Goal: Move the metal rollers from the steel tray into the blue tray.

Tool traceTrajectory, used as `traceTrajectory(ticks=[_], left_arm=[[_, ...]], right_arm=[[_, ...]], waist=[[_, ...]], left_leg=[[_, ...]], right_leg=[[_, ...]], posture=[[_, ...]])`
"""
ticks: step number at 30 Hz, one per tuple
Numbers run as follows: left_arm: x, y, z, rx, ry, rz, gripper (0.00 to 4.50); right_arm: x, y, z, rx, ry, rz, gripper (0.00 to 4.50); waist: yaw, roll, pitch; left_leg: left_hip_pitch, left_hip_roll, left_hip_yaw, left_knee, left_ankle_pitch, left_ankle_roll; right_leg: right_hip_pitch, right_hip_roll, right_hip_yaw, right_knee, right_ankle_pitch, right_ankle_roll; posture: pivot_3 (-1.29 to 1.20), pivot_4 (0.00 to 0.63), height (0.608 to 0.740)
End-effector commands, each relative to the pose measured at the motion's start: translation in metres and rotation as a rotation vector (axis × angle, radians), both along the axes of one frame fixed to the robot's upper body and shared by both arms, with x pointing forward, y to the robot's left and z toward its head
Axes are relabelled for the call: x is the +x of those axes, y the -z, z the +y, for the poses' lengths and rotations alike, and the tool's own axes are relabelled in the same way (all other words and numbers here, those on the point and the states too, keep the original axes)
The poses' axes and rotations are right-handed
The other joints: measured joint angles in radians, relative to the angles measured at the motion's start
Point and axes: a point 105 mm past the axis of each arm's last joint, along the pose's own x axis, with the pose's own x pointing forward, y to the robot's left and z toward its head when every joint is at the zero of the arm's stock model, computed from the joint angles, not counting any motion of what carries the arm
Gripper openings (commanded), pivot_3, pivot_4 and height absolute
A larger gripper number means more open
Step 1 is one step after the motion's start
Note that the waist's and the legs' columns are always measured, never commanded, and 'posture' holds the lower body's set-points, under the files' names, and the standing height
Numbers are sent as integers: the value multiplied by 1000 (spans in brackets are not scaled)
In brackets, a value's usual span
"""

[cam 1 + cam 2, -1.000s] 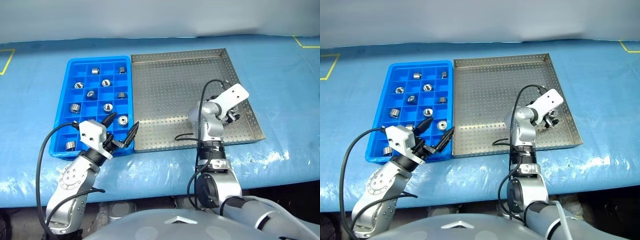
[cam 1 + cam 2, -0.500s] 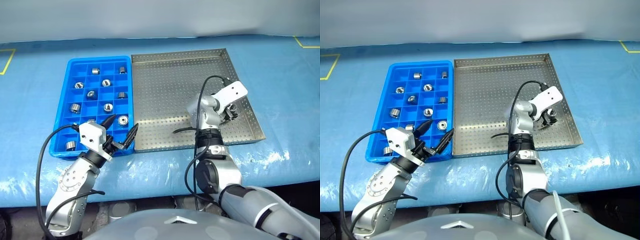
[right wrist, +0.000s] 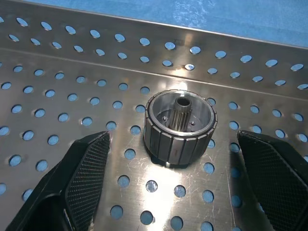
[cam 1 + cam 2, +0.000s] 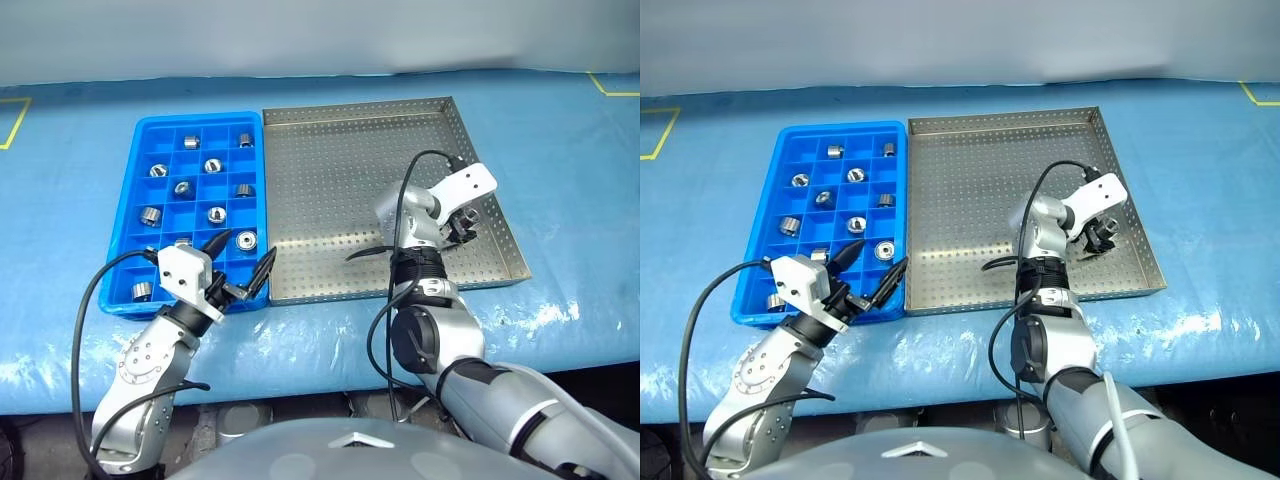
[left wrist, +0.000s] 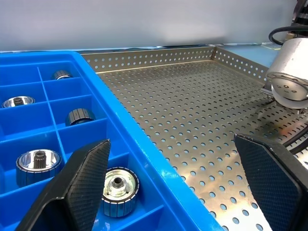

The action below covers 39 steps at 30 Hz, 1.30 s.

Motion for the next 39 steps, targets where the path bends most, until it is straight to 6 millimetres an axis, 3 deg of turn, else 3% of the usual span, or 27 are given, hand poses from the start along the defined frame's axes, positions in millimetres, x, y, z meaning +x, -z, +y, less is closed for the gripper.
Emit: traceTrajectory(ticks=[1, 13, 16, 23, 29, 33, 36, 39], left_arm=[[0, -6, 0, -3, 2, -33, 4500], [-1, -4, -1, -7, 6, -27, 4500], [-1, -4, -1, -7, 4, -25, 4500], [-1, -4, -2, -10, 5, -26, 4500], [0, -5, -2, -10, 1, -31, 4500], [1, -6, 0, -8, -11, -36, 4500], [0, -5, 2, -5, -17, -34, 4500], [-1, -5, 4, -3, -29, -33, 4500]], right_arm=[[8, -17, 18, 6, -29, -56, 4477], [8, -18, 18, -36, -24, -41, 4477], [9, -15, 19, -16, -34, -35, 3919], [9, -18, 18, -38, -23, -39, 1689], [11, -23, 19, -54, -38, -59, 1673], [32, -50, 41, -143, -266, -189, 1673], [56, -84, 91, -182, -715, -373, 1673], [55, -112, 141, -277, -1157, -534, 1673]], waist=[[0, 0, 0], [0, 0, 0], [1, 0, 0], [1, 0, 0], [1, 0, 0], [-4, 2, 1], [-6, 2, 1], [-2, 2, 1]], left_leg=[[0, 0, 0, 0, 0, 0], [0, 0, 0, 0, 0, 0], [0, 0, 0, 0, 0, 0], [0, 0, 0, 0, 0, 0], [0, 0, 0, 0, 0, 0], [0, 0, 0, 0, 0, 0], [0, 0, 1, 0, 0, 0], [1, 2, 0, -1, 0, 0]], right_leg=[[0, 0, 0, 0, 0, 0], [0, 0, 0, 0, 0, 0], [0, 0, 0, 0, 0, 0], [0, 0, 0, 0, 0, 0], [0, 0, 0, 0, 0, 0], [0, 0, 0, 0, 0, 0], [-1, 1, 1, 0, 0, 0], [-1, 2, 0, 1, 0, 0]], posture=[[29, 150, 740], [35, 150, 740], [35, 150, 740], [36, 150, 740], [38, 150, 740], [38, 150, 740], [47, 150, 740], [59, 150, 740]])
